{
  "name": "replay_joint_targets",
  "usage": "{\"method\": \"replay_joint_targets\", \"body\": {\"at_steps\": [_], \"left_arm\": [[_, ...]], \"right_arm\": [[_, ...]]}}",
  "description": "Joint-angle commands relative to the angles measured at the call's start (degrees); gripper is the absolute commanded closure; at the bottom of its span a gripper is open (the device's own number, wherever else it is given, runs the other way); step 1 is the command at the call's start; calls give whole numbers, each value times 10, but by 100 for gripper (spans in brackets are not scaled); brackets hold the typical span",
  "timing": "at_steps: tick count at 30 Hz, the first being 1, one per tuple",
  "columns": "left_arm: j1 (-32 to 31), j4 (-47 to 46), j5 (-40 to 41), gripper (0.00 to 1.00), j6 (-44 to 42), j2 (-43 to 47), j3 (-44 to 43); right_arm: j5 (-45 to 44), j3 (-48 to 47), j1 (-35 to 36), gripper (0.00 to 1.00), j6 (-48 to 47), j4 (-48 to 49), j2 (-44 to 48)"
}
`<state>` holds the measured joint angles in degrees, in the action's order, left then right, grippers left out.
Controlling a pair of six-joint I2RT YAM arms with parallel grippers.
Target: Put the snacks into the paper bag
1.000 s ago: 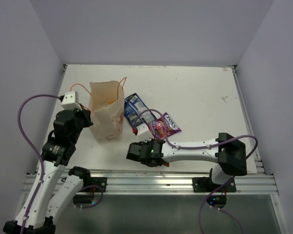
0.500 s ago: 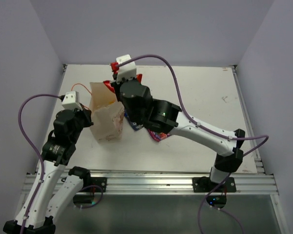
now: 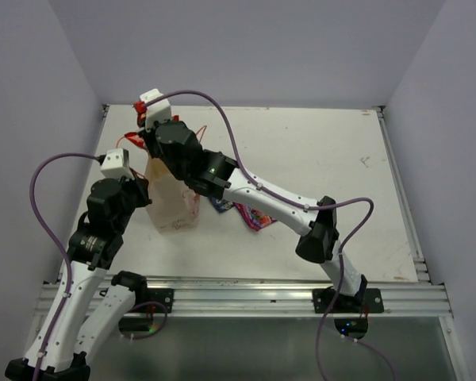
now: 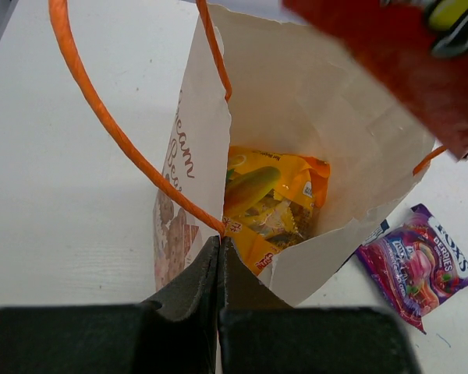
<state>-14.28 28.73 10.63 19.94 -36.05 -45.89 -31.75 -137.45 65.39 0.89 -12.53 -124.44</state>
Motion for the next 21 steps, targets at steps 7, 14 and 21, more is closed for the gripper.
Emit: {"method": "replay_joint_targets", "body": {"at_steps": [7, 14, 21], "left_arm": [[-3, -20, -16, 100, -10, 4, 0], [-3, -20, -14, 100, -10, 6, 0], [-3, -20, -14, 100, -10, 7, 0]], "right_arm": [[63, 177, 3, 95, 78, 56, 64], [65, 170, 3, 96, 69, 56, 43], [69, 13, 3, 96, 33, 8, -25]]}}
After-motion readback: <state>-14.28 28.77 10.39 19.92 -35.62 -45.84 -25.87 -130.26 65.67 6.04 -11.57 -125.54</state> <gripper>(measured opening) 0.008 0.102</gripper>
